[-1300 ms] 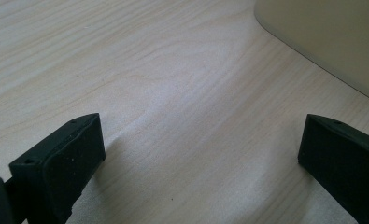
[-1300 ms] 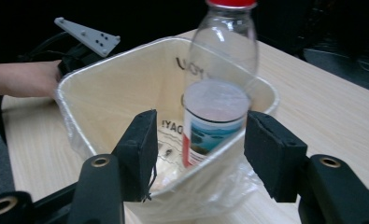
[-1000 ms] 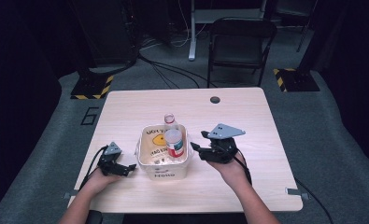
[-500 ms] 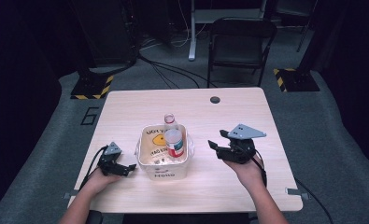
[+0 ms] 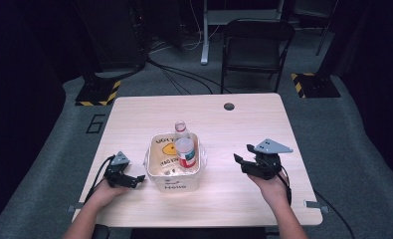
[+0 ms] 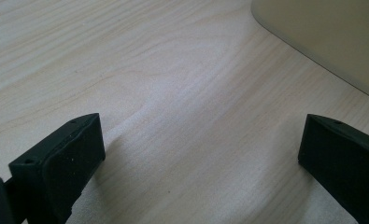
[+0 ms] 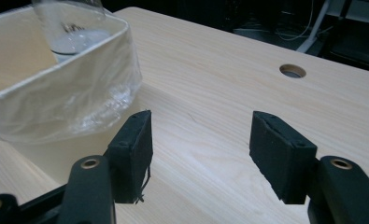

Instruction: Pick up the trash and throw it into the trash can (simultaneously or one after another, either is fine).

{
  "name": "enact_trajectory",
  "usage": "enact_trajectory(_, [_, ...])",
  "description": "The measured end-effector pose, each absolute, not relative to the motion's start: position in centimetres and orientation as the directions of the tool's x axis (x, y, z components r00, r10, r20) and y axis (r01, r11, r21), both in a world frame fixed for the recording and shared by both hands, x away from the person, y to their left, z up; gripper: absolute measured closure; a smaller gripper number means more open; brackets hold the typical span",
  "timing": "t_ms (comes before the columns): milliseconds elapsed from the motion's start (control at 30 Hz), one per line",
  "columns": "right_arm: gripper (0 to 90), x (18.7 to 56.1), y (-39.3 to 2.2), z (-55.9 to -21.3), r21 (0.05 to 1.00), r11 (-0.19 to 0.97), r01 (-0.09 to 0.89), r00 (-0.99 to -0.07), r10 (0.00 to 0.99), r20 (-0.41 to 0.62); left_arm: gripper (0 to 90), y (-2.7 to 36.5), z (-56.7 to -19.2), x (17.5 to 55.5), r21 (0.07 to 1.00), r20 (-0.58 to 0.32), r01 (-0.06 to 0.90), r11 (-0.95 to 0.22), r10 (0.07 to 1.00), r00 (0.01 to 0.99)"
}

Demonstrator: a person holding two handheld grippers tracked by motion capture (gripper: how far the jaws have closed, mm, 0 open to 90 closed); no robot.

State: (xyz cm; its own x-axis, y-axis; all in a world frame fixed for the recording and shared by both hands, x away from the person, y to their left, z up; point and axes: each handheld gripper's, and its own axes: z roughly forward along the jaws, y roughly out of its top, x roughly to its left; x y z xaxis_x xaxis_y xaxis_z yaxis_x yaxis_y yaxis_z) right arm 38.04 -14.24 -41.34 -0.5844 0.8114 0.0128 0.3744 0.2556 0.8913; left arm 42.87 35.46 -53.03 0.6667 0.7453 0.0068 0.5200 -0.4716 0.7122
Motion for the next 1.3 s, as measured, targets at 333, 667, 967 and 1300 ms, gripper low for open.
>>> enact_trajectory(333, [38.5, 38.0, -15.2, -44.0, 0.876, 0.248, 0.415, -0.548, 0.836, 0.023, 0.2, 35.5, -53.0, 42.9, 0.712, 0.005, 0.521, -0.471, 0.745, 0.667])
enact_trajectory(667, [38.5, 38.4, -16.1, -46.0, 0.856, 0.228, 0.465, -0.511, 0.858, 0.048, 0.2, 35.5, -53.0, 42.9, 0.712, 0.005, 0.521, -0.471, 0.745, 0.667])
enact_trajectory(967, [38.0, 38.9, -17.7, -47.6, 0.831, 0.164, 0.531, -0.458, 0.881, 0.120, 0.2, 35.4, -53.1, 42.9, 0.716, 0.008, 0.518, -0.468, 0.748, 0.664])
enact_trajectory(1300, [36.8, 39.7, -19.6, -49.4, 0.788, 0.109, 0.605, -0.358, 0.922, 0.147, 0.2, 35.4, -53.1, 42.9, 0.715, 0.007, 0.520, -0.467, 0.748, 0.663])
